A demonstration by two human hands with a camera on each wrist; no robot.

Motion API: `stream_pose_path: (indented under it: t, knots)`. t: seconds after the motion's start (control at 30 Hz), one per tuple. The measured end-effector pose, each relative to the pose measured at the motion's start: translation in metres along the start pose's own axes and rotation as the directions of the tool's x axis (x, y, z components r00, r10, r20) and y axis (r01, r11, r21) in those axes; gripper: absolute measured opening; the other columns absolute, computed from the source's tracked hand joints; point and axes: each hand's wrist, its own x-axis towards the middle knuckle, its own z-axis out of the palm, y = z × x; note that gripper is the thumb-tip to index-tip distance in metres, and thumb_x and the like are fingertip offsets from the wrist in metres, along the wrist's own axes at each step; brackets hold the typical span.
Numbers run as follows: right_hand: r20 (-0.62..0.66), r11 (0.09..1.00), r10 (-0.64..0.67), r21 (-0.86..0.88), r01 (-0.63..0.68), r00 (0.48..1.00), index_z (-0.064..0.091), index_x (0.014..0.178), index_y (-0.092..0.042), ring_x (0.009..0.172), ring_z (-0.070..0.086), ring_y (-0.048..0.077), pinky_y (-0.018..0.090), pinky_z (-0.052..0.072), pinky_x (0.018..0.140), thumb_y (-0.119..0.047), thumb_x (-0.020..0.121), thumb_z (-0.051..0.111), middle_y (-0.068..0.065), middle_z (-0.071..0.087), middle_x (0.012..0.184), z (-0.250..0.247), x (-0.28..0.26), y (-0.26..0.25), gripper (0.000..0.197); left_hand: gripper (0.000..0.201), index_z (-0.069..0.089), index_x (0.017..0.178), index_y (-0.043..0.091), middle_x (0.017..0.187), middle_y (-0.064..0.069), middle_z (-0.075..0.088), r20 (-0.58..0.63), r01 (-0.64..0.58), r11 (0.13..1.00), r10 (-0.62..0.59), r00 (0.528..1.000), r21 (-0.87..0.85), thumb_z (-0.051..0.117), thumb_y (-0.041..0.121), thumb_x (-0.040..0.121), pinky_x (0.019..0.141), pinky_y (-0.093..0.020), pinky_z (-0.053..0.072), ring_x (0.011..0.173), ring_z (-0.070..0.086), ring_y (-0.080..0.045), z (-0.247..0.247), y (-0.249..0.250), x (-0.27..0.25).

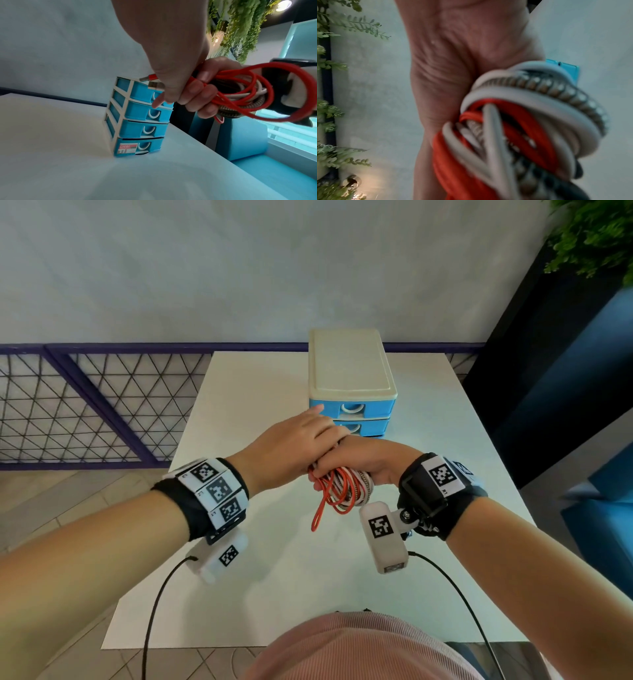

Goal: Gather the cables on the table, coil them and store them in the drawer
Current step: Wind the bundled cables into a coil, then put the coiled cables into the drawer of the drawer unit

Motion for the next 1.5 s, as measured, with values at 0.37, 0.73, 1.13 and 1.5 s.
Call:
stream_pose_path:
  t: [0.37,0.73,1.13,1.5]
  knots:
    - [-0.253,0.79,-0.07,-0.604,-0.101,0.965,0.062,0.109,-0.018,0.089,0.066,0.016,0.023,0.052,0.075,-0.048,0.075,0.073,0.001,0.069,0.103,-0.013,0.001,0.0,0.047,0.027,0.05,0.1,0.01,0.091,-0.008,0.061,0.223,0.25,0.966,-0.229,0.948,-0.072,0.062,0.024,0.081,0.055,-0.031,0.04,0.08,0.06,-0.028,0.014,0.006,0.012]
    - [-0.353,0.064,-0.539,-0.923,-0.38,0.765,0.022,0.148,-0.002,0.135,0.039,0.03,0.057,0.026,0.113,-0.064,0.063,0.074,0.012,0.045,0.14,0.032,0.013,0.041,0.117,0.024,0.055,0.091,0.01,0.063,-0.005,0.064,0.595,0.673,0.676,-0.419,0.686,-0.3,0.064,0.009,0.068,0.038,-0.023,0.042,0.045,0.06,-0.021,0.006,0.003,0.018]
    - [-0.291,0.258,-0.493,-0.949,-0.182,0.82,0.057,0.108,-0.013,0.088,0.065,0.027,0.034,0.048,0.069,-0.025,0.087,0.055,0.004,0.067,0.1,-0.005,0.017,0.036,0.024,0.028,0.059,0.095,0.015,0.079,-0.003,0.069,0.71,0.673,0.664,-0.297,0.638,-0.327,0.071,0.021,0.07,0.05,-0.026,0.049,0.058,0.062,-0.014,-0.002,0.001,0.033]
    - [-0.469,0.333,-0.412,-0.876,-0.35,0.781,0.028,0.141,-0.012,0.062,0.052,0.025,0.032,0.04,0.055,-0.016,0.084,0.056,0.0,0.051,0.076,-0.038,0.032,0.027,0.063,0.046,0.032,0.144,0.005,0.154,-0.011,0.029,0.389,0.567,0.767,-0.444,0.808,-0.302,0.03,0.026,0.103,0.114,-0.032,0.02,0.142,0.026,-0.022,-0.002,-0.038,0.062]
